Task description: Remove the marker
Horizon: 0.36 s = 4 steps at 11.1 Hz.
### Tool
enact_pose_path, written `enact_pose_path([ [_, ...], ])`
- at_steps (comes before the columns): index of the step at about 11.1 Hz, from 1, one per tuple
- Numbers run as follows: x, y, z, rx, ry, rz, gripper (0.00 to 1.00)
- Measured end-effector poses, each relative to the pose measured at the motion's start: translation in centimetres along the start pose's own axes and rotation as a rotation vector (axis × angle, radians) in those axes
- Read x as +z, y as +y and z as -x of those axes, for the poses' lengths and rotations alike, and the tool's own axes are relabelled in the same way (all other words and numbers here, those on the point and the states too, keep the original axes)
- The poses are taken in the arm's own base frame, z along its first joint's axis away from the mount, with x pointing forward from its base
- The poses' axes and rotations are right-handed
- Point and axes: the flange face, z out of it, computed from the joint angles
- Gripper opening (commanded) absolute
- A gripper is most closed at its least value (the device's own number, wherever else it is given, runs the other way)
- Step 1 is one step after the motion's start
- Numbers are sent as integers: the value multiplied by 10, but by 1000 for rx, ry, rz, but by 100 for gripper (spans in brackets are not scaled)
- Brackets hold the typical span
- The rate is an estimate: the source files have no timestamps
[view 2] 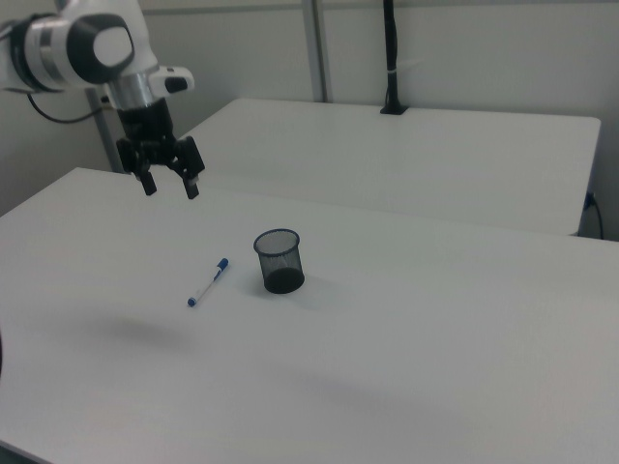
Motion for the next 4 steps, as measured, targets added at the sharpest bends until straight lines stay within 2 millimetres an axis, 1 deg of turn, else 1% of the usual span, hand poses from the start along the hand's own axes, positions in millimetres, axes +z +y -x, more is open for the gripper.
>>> enact_pose_path([
  [2,-32,28,25,44,18,-7,100],
  [3,-40,35,34,54,28,-9,100],
  [4,-42,35,40,54,29,-9,100],
])
